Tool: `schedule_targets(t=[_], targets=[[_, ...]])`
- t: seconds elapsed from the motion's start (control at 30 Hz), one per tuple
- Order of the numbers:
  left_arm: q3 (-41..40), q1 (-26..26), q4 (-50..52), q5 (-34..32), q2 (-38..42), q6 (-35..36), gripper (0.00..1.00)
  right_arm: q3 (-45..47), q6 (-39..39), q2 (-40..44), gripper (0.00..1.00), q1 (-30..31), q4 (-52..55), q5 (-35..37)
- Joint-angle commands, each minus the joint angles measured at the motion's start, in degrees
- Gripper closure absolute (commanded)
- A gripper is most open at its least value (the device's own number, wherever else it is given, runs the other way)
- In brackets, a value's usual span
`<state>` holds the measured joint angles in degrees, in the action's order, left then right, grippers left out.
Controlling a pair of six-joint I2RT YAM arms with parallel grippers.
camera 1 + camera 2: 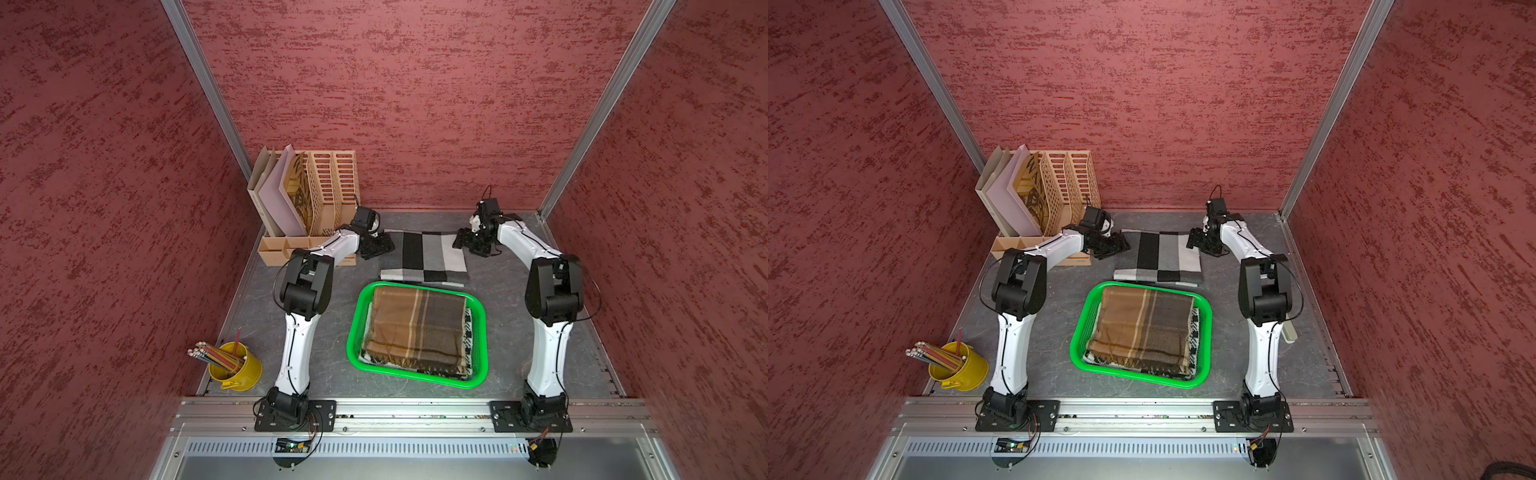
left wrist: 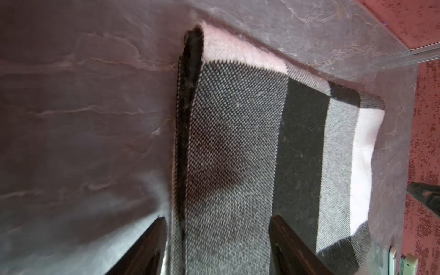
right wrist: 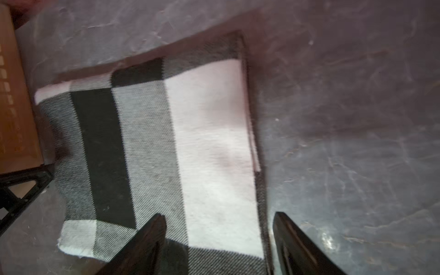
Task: Put the folded scarf in the basket
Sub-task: Pick up the scarf at the center of the board.
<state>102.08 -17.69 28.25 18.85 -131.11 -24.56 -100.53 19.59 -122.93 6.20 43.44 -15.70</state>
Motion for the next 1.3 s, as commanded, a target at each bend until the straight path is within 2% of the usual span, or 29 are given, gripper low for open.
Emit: schedule_targets(t=[0.0, 0.33, 0.53, 0.7, 0.87, 1.03, 1.17, 1.27], targets=[[1.1, -0.2, 1.1, 1.5, -1.6, 1.0, 0.31, 1.3, 1.7, -2.4, 0.24, -0.6, -3.1, -3.7], [2.9, -0.8, 3.0, 1.0, -4.9, 1.4, 0.33, 0.6, 2.0, -7.2, 0.24, 0.1, -3.4, -7.7], [1.6, -2.2, 4.3, -5.1, -3.9, 2.1, 0.27, 1.8, 2.5, -7.3, 0.26, 0.4, -5.0, -7.9], [3.2, -2.3, 6.7, -5.4, -5.4, 1.9, 0.28, 0.9, 2.2, -8.2, 0.27, 0.6, -4.7, -8.4], [0.6, -2.9, 7.1, -12.9, -2.6, 1.4, 0.28, 0.5, 1.9, -8.6, 0.28, 1.3, -4.3, -7.7], [2.4, -3.2, 8.9, -12.8, -2.8, 2.3, 0.27, 0.8, 2.1, -8.5, 0.28, 1.6, -4.6, -7.0], [2.6, -4.7, 9.9, -16.4, -2.2, 3.1, 0.27, 1.0, 2.1, -8.6, 0.28, 1.9, -4.8, -7.4], [3.7, -4.3, 9.8, -11.5, -3.6, 2.1, 0.28, 1.0, 2.3, -9.0, 0.30, 2.2, -5.0, -7.7]])
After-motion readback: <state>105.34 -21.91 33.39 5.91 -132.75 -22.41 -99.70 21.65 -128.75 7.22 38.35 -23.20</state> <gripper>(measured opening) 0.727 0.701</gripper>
